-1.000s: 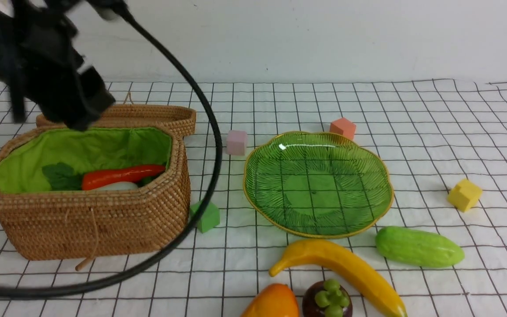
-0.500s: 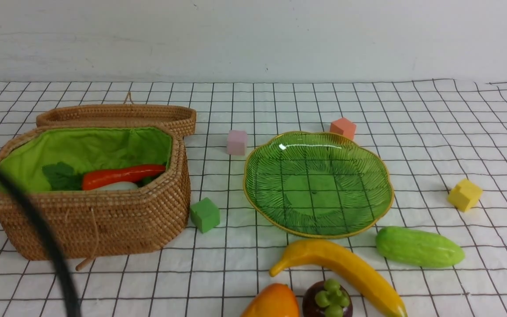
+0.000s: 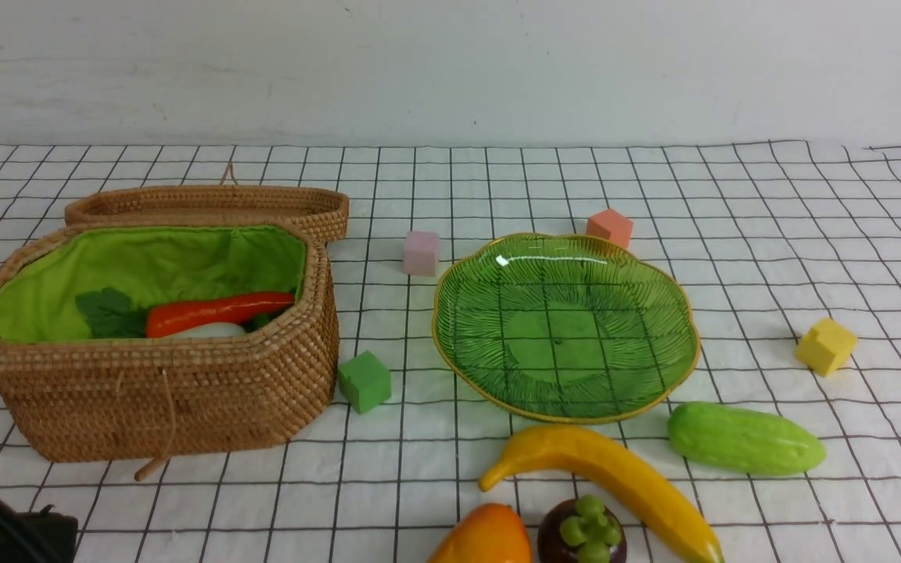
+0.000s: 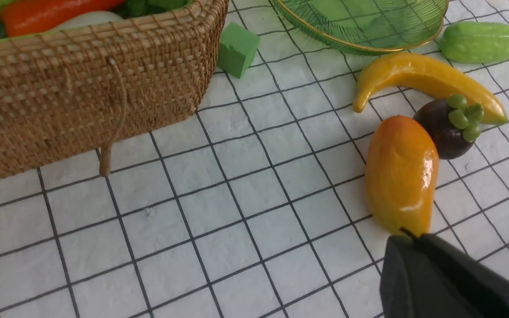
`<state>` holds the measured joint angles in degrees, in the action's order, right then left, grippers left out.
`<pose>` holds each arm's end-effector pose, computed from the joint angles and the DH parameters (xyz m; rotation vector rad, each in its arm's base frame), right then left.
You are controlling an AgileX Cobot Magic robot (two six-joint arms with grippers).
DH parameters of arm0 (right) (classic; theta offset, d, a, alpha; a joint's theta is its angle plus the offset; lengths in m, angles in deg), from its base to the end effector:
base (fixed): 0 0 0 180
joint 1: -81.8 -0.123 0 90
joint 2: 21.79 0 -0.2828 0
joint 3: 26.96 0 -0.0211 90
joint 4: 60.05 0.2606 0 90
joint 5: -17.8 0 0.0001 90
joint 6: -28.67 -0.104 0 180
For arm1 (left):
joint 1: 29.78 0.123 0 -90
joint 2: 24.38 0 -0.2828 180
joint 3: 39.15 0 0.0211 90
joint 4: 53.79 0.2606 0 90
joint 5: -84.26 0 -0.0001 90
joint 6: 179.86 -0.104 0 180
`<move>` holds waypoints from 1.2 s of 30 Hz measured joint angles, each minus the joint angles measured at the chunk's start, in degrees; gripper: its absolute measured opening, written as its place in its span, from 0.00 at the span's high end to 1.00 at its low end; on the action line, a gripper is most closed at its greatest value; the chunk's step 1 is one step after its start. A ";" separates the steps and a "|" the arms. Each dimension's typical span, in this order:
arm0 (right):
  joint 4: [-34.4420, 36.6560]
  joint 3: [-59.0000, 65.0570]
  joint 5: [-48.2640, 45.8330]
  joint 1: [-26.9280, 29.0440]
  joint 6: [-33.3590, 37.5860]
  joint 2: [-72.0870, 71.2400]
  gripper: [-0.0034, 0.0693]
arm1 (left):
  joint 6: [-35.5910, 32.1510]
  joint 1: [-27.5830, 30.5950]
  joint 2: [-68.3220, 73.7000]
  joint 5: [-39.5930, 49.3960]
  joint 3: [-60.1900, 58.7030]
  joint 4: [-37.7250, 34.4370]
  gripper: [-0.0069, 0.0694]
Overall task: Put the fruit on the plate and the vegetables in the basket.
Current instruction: Use the right arm to grab a banana and put it into the right plate
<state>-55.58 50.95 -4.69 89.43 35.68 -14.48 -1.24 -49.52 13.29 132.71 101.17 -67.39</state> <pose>0.0762 -0.0071 0.1701 0.0574 1.8790 -0.0980 0.0970 -0.0543 0.3147 0.3320 2.1834 -0.4628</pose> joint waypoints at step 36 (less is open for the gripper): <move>0.05 0.00 0.00 0.00 0.00 0.00 0.62 | 5.97 22.18 -30.35 -25.15 -38.92 6.61 0.93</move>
<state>-55.53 50.95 -4.69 89.43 35.68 -14.48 4.73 -27.34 -17.06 107.56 62.26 -60.78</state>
